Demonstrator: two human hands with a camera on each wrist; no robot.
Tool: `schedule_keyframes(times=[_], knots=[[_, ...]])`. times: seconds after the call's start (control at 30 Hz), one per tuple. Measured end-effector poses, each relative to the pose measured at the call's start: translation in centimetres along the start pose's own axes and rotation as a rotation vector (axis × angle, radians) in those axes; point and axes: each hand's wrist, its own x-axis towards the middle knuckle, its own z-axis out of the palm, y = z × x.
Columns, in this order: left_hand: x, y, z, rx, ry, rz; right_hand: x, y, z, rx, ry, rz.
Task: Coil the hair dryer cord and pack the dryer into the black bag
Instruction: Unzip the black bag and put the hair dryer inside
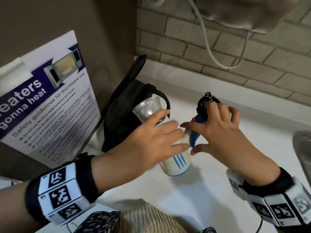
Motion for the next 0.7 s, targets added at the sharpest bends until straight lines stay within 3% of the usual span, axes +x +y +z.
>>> schedule_keyframes(times=[0.3, 0.43, 0.5, 0.63, 0.7], knots=[[0.3, -4.1, -2.0, 0.092, 0.038, -0.099, 3.3, -1.7, 0.5, -0.186, 0.299, 0.166], [-0.8, -5.1, -1.4, 0.089, 0.08, -0.228, 5.0, -1.4, 0.2, -0.224, 0.312, 0.17], [-1.6, -5.1, -0.6, 0.051, 0.18, -0.344, 5.7, -1.7, 0.0, -0.215, 0.287, 0.183], [-3.6, -4.1, 2.1, -0.139, 0.565, -0.676, 6.9, -2.2, -0.2, -0.157, 0.262, 0.219], [-4.8, -3.9, 4.1, -0.225, 0.638, -0.853, 7.5, -2.1, -0.5, -0.108, 0.276, 0.241]])
